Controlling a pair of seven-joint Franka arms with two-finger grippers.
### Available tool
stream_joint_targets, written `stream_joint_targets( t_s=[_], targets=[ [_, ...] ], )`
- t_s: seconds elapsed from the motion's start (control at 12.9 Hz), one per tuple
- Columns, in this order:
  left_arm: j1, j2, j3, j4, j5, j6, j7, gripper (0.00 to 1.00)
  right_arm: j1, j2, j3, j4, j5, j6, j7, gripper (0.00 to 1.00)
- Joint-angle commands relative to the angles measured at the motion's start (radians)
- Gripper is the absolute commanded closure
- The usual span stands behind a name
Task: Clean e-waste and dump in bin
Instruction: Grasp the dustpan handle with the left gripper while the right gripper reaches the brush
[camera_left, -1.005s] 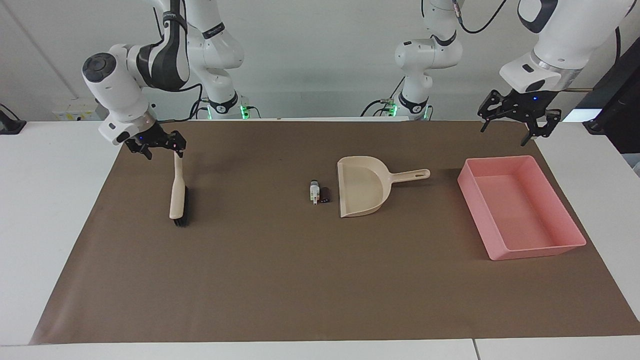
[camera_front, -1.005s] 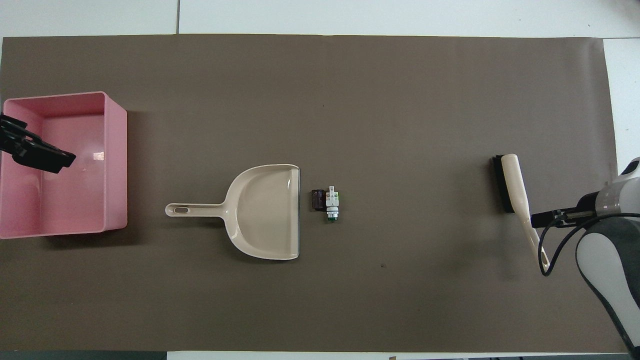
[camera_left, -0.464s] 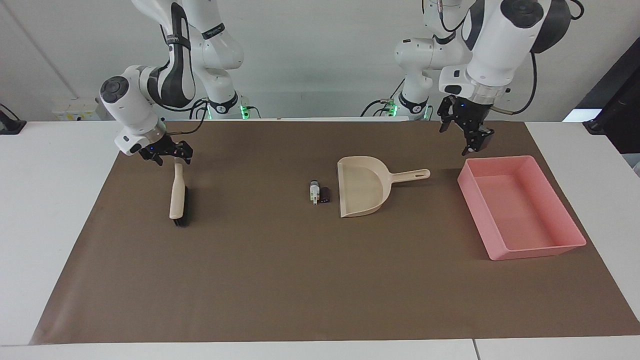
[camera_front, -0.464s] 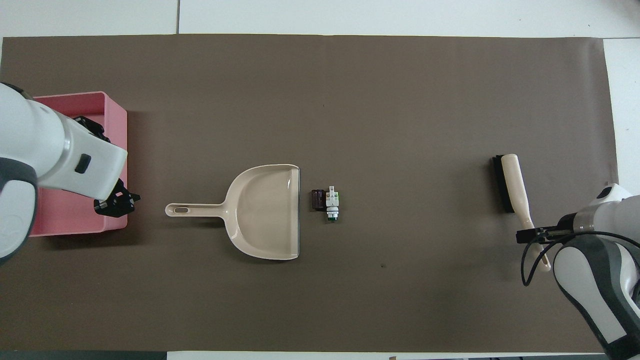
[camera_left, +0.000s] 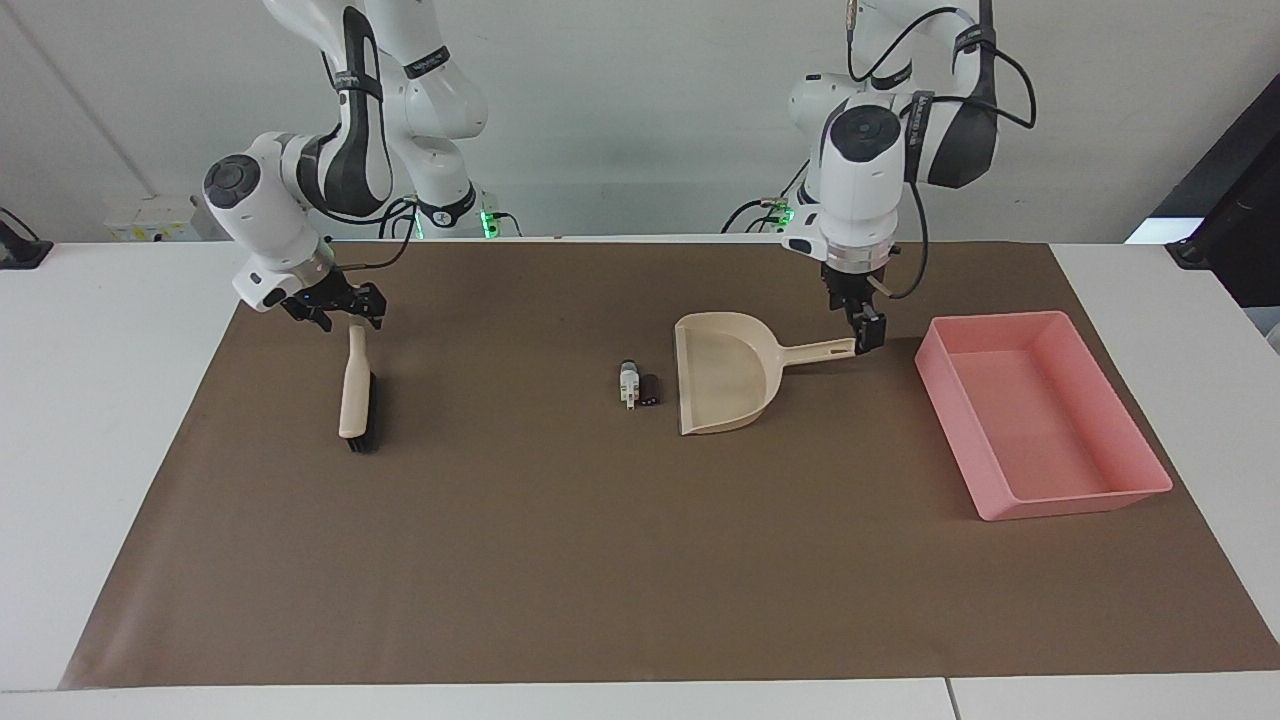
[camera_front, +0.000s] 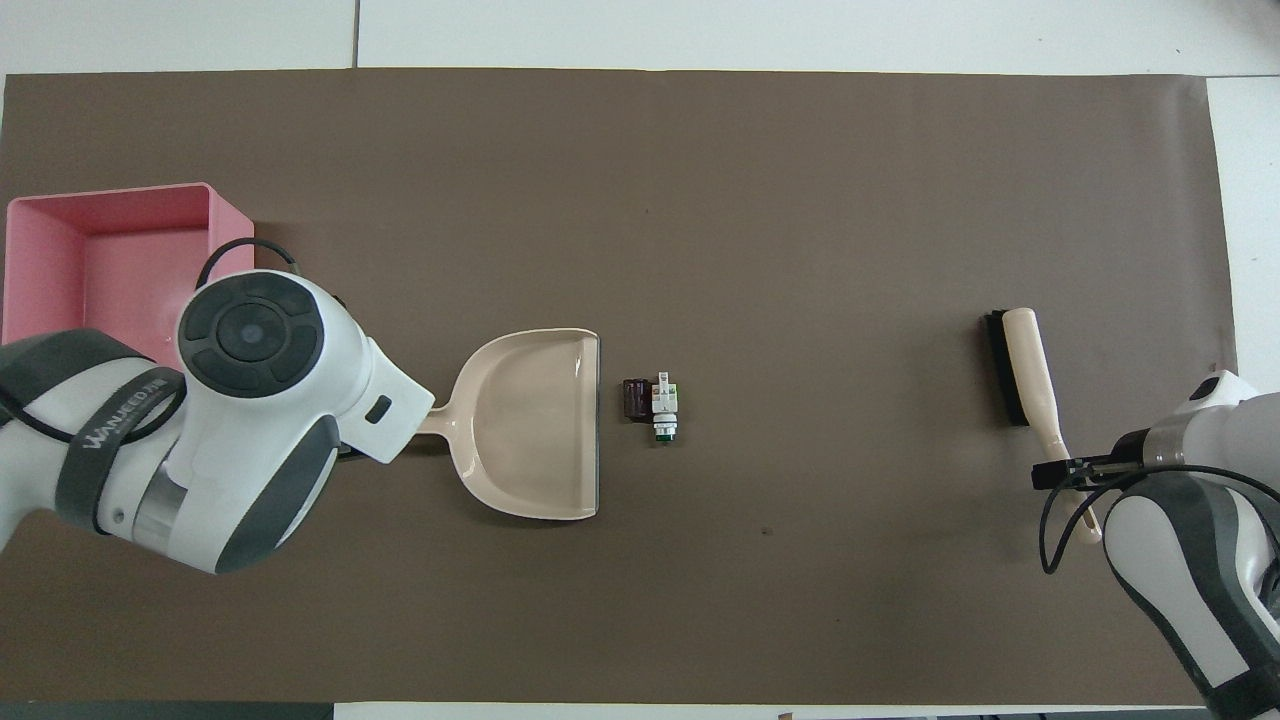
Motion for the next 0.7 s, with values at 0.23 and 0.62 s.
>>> stream_joint_targets(
  t_s=[0.23, 0.62],
  targets=[
    [-0.083, 0.064, 0.012, -0.093, 0.091, 0.083, -0.1, 0.08, -0.01, -0.022, 0.007, -0.033, 0.026, 0.025, -0.02, 0.24],
    [-0.099, 0.105, 0.012, -0.124, 0.092, 0.135, -0.153, 0.09, -0.01, -0.023, 0.007, -0.034, 0.026, 0.02, -0.02, 0.62]
  ],
)
